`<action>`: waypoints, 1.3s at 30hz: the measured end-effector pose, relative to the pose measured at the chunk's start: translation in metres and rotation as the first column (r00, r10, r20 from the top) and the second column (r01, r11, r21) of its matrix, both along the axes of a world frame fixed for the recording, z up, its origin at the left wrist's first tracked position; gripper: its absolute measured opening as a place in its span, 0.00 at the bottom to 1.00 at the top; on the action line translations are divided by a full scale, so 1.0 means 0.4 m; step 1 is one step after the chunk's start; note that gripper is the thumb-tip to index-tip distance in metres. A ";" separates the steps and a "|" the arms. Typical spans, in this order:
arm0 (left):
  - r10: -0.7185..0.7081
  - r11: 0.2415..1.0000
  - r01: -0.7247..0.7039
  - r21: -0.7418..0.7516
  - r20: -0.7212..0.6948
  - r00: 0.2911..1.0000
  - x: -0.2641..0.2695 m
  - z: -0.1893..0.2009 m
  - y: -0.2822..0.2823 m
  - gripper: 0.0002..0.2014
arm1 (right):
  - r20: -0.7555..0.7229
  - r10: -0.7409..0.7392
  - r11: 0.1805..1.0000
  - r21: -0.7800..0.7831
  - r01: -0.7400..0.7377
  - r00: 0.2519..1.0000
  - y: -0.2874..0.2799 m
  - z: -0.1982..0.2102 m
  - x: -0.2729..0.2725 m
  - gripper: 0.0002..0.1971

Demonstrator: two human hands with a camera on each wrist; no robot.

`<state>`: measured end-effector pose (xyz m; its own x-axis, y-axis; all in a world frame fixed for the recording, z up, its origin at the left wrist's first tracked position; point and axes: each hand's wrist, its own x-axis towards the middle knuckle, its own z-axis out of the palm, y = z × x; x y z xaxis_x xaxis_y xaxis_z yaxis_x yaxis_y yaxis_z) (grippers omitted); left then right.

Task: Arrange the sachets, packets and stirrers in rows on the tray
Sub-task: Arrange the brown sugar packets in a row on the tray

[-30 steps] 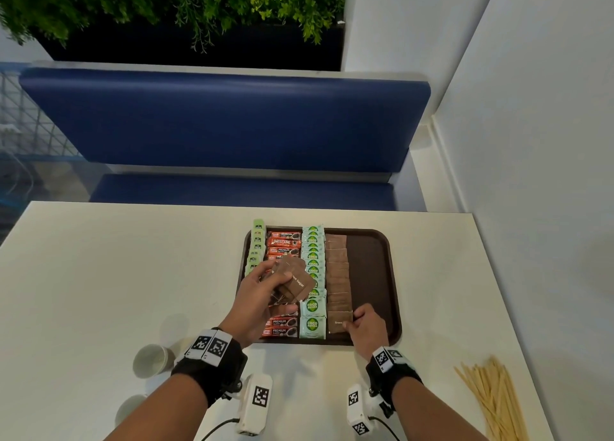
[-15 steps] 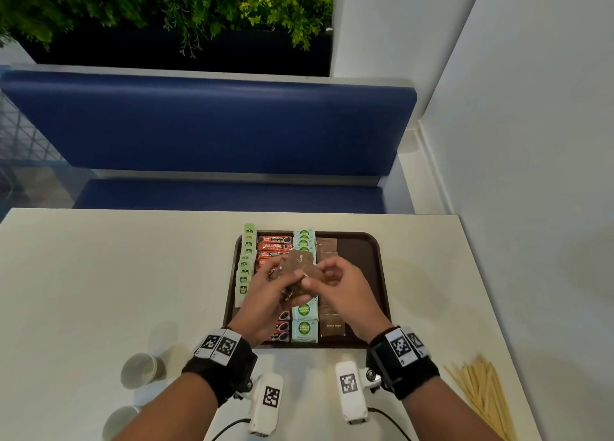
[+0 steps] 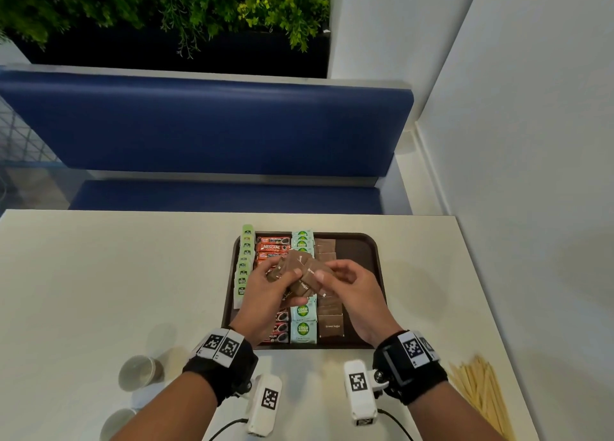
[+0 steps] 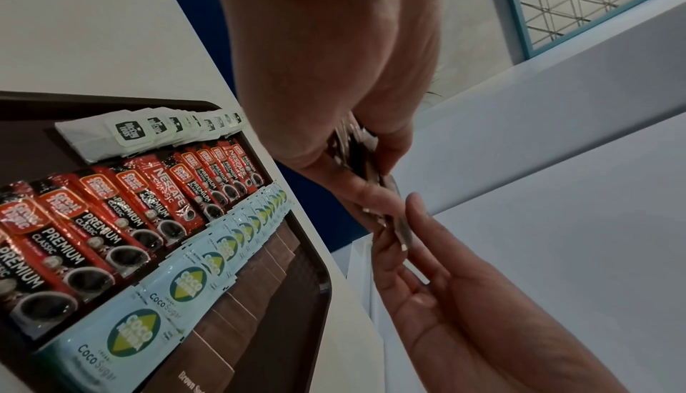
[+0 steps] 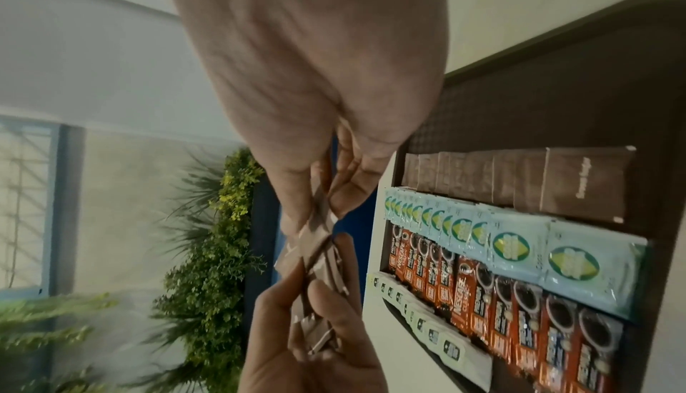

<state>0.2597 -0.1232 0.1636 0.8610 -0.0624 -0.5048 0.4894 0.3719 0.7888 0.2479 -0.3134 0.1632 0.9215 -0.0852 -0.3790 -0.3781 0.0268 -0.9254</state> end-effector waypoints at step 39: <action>0.037 0.997 -0.033 0.064 -0.050 0.998 -0.006 -0.018 0.054 0.16 | -0.301 0.145 0.720 -0.621 -0.309 0.942 -0.088 -0.384 -0.126 0.14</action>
<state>0.2572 -0.1016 0.1563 0.8352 0.0006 -0.5500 0.5171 0.3397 0.7856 0.1974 -0.3486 0.0096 0.8466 -0.1852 -0.4989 -0.4823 -0.6632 -0.5723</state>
